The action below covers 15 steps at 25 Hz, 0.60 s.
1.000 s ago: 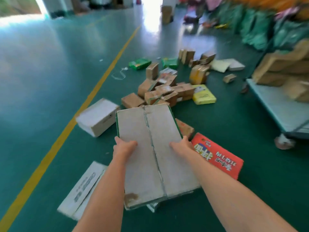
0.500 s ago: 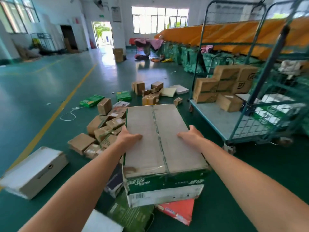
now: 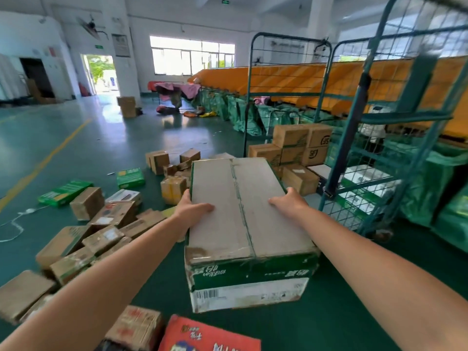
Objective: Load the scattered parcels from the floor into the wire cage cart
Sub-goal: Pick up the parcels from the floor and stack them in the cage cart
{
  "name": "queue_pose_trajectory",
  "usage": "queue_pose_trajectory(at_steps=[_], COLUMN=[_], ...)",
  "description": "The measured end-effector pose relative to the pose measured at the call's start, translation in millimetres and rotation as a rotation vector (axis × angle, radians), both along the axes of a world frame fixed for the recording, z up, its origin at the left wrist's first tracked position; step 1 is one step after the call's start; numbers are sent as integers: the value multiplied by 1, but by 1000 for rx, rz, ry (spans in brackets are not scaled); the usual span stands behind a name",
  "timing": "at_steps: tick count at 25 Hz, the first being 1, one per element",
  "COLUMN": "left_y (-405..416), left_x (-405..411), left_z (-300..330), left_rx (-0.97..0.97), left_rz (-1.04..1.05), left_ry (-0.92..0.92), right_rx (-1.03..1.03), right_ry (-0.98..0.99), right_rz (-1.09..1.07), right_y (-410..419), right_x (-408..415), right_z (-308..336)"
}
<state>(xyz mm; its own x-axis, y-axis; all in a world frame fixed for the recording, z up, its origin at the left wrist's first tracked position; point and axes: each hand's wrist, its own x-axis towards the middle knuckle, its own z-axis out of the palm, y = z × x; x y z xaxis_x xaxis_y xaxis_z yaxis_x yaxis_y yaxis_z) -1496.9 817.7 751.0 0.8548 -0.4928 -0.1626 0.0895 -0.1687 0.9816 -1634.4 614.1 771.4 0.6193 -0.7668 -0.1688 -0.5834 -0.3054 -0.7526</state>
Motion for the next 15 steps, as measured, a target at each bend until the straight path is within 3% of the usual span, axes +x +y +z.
queue_pose_trajectory(at_steps=[6, 15], left_y=[-134, -370], left_x=[59, 145], left_z=[20, 25], left_rx=[4, 64], left_rz=[-75, -8], left_ry=[-28, -36], right_rx=[21, 12], right_ry=[-54, -67], right_rz=[-82, -7], right_y=[-130, -380], right_x=[52, 152], right_z=[7, 14])
